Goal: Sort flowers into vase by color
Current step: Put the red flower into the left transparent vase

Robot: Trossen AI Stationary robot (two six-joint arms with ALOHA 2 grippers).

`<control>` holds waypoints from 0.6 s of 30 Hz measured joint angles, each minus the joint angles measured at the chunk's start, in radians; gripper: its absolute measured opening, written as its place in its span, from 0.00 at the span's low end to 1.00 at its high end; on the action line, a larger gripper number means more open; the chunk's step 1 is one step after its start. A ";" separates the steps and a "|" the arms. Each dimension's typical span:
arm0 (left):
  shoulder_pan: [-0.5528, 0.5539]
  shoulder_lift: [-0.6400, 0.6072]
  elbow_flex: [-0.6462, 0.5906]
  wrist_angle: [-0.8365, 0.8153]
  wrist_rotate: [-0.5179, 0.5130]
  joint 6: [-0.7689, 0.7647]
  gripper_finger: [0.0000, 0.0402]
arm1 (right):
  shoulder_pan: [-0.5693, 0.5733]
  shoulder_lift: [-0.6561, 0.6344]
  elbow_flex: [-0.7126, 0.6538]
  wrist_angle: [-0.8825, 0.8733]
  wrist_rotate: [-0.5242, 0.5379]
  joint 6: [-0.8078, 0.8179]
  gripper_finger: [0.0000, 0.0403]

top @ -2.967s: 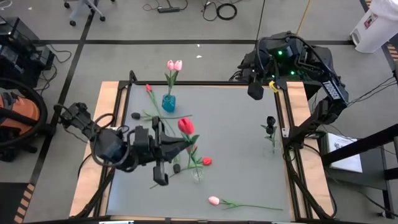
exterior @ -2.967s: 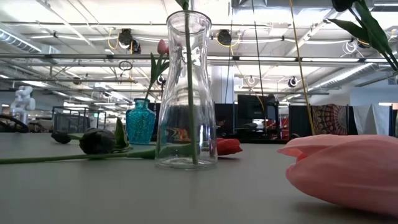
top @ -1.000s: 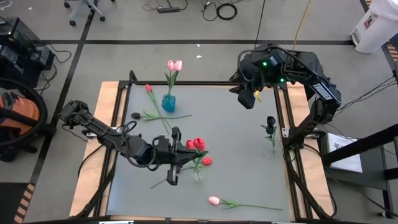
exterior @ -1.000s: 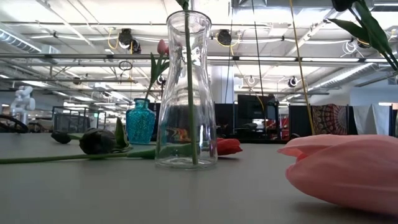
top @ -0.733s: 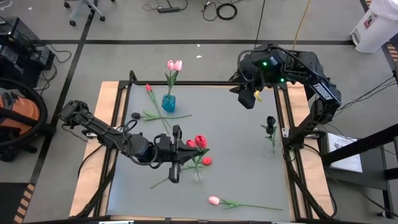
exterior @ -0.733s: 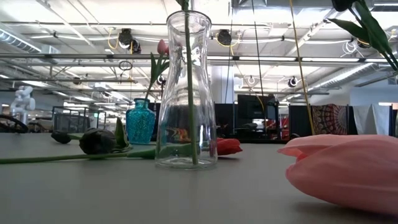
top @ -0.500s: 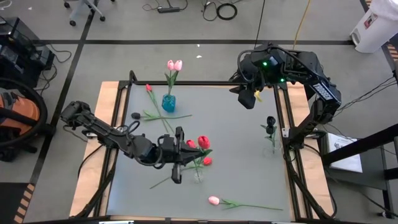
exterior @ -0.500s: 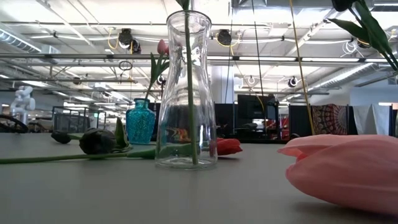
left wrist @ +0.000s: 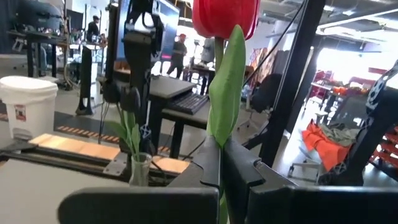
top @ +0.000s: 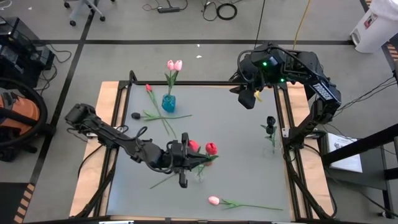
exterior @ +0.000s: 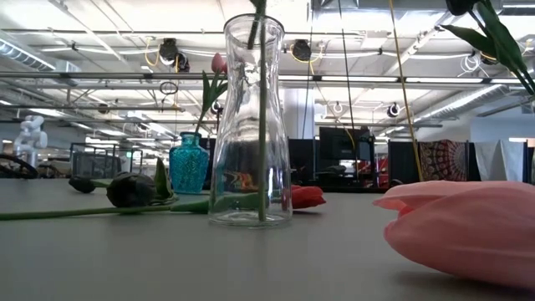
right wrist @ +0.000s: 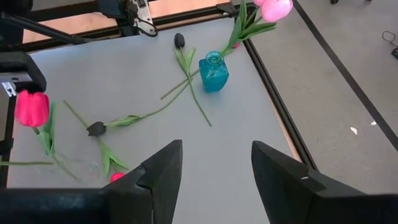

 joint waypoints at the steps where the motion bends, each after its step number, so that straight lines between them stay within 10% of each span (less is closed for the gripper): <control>1: 0.000 0.002 0.000 -0.003 0.000 -0.001 0.00 | 0.000 0.000 0.000 0.000 0.000 0.000 0.46; 18: -0.006 0.002 0.000 -0.005 -0.024 -0.003 0.15 | 0.000 0.000 0.000 -0.008 0.000 0.000 0.46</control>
